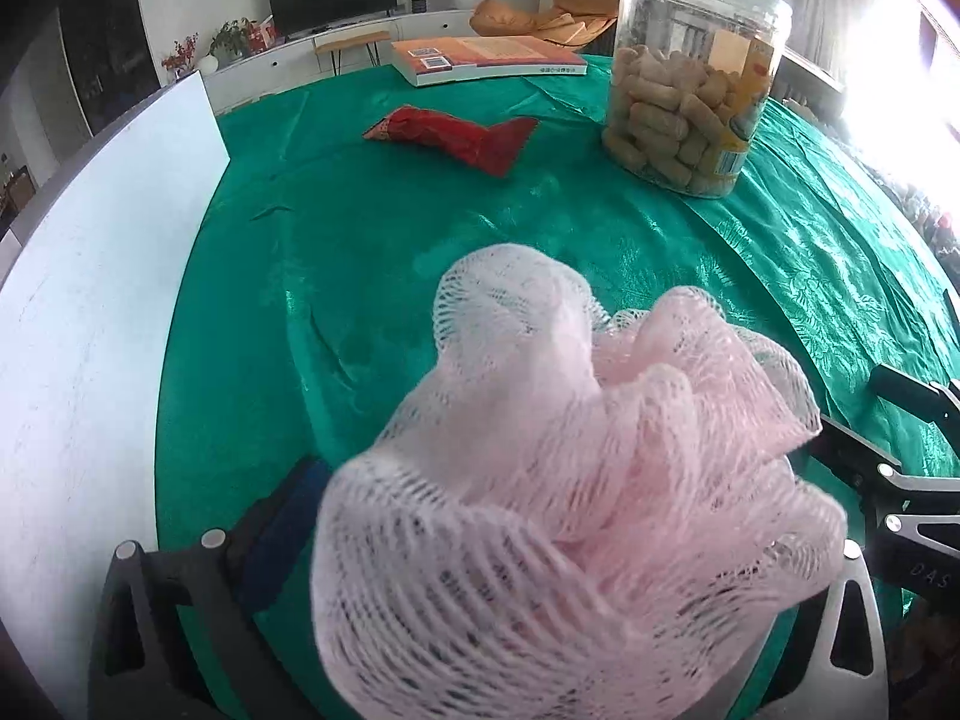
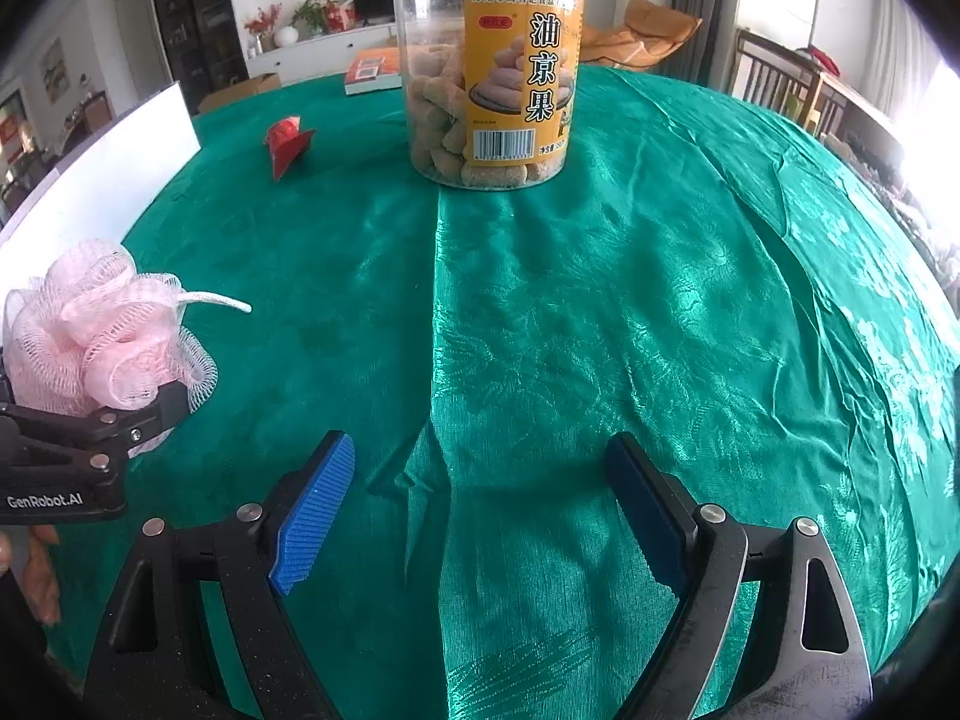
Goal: Organize soft objects
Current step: 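Hold the bath puff in the left gripper while the right moves to the red snack packet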
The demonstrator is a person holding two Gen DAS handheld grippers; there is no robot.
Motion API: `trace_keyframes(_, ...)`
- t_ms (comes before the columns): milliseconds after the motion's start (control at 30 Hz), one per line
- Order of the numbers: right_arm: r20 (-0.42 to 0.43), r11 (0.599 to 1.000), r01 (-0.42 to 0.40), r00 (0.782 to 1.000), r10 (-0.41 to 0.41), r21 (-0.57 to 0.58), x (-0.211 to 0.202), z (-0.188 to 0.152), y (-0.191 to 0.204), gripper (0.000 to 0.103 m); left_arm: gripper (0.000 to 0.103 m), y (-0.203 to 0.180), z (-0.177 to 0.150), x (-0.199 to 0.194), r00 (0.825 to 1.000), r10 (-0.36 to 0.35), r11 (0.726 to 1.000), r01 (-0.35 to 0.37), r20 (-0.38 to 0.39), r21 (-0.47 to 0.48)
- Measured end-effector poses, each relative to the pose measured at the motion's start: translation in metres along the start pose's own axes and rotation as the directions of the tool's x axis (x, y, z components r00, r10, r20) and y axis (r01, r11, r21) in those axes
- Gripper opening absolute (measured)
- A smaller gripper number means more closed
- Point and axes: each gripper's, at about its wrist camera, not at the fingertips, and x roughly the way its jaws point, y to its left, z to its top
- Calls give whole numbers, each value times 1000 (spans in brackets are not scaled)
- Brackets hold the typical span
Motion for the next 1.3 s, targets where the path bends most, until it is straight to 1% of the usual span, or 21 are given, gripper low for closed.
trace_keyframes(67, 0, 1000, 1, 1000, -1, -1, 0, 0, 0, 88, 103, 0, 0, 0, 1000, -5, 1000, 5, 15, 6)
trace_keyframes(300, 1, 1000, 2, 1000, -2, -1, 0, 0, 0, 89, 103, 0, -1, 0, 1000, -1, 1000, 1, 25, 3)
trace_keyframes(533, 1, 1000, 2, 1000, -2, -2, 0, 0, -1, 89, 103, 2, 2, 0, 1000, -9, 1000, 8, 8, 17)
trace_keyframes(700, 1, 1000, 1, 1000, -1, -2, 1, 0, 0, 89, 103, 16, 1, -1, 1000, -2, 1000, 2, 12, -7)
trace_keyframes(900, 1, 1000, 1, 1000, -1, -5, 1, 1, 0, 91, 103, 16, 1, 0, 1000, 10, 1000, -10, 24, -14)
trace_keyframes(1100, -6, 1000, 0, 1000, 0, 3, 0, 3, -2, 90, 103, 15, 0, 1, 1000, 13, 1000, -13, 28, -18)
trace_keyframes(1133, 4, 1000, -2, 1000, 2, 19, -2, 3, -5, 90, 103, 15, 0, 1, 999, 13, 1000, -13, 29, -18)
trace_keyframes(1200, 58, 998, -30, 998, 27, 60, -14, 10, -13, 90, 103, 15, 0, 1, 999, 14, 1000, -13, 29, -18)
trace_keyframes(1233, 98, 996, -70, 993, 64, 59, -21, 18, -15, 90, 103, 15, 0, 1, 999, 13, 1000, -13, 29, -18)
trace_keyframes(1300, 128, 995, -94, 988, 91, 18, -27, 40, -9, 90, 103, 15, 0, 1, 999, 13, 1000, -13, 29, -18)
